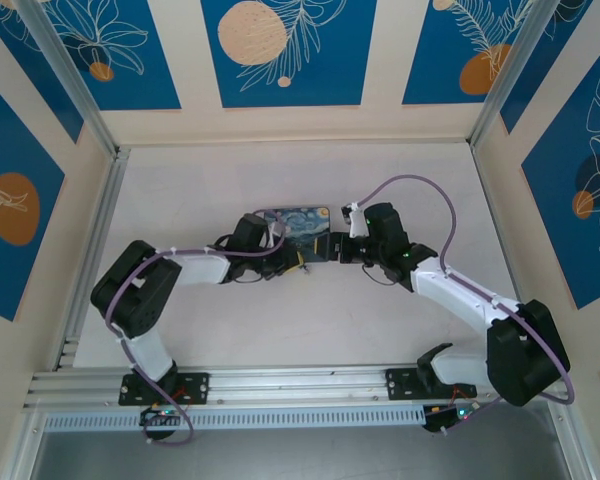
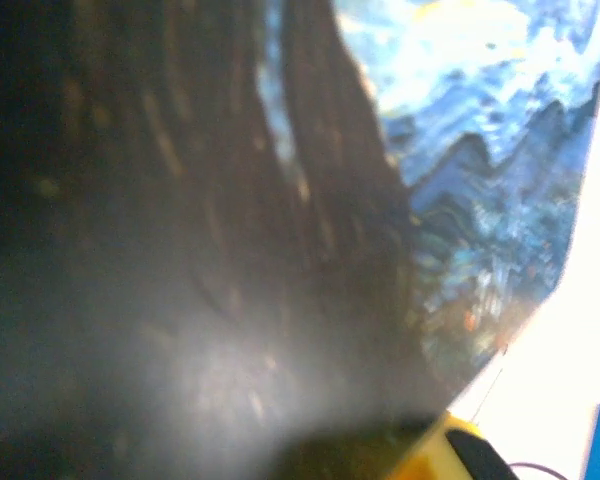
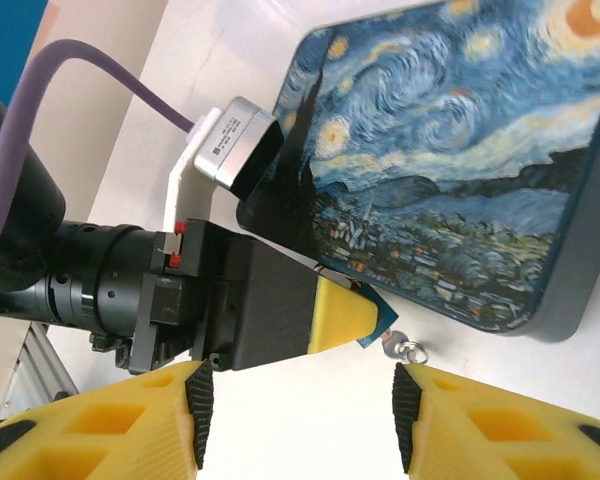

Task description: Unlock the padlock with the key

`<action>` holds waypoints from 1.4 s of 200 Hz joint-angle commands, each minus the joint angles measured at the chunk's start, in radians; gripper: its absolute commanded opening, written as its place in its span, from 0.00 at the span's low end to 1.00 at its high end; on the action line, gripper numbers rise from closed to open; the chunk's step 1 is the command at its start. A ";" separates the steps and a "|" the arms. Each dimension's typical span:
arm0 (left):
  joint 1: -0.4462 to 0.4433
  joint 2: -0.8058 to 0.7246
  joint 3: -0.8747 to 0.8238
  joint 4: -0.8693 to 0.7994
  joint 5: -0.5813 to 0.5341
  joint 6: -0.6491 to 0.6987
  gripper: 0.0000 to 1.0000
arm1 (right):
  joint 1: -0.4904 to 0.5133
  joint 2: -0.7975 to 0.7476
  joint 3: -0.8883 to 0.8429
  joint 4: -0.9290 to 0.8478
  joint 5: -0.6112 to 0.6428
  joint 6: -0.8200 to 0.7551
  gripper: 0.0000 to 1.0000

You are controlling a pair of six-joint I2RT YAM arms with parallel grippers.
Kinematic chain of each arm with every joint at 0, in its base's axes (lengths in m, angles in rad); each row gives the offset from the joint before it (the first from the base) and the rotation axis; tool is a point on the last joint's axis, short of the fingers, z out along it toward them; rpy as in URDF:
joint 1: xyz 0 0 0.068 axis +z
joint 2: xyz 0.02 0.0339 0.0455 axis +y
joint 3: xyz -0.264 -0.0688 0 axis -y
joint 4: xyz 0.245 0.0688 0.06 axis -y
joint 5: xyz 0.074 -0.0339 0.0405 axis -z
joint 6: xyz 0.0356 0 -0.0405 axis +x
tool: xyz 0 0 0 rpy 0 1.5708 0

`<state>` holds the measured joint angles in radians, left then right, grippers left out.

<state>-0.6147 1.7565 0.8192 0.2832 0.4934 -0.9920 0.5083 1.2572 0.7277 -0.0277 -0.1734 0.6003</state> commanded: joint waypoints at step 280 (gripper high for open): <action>0.044 -0.266 0.066 -0.345 -0.217 0.143 0.98 | -0.039 0.401 0.199 0.146 -0.055 0.022 0.58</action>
<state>-0.5823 1.4746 0.8536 -0.0414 0.2932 -0.8608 0.4934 1.6367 0.8867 0.1093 -0.1772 0.6853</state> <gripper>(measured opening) 0.975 0.588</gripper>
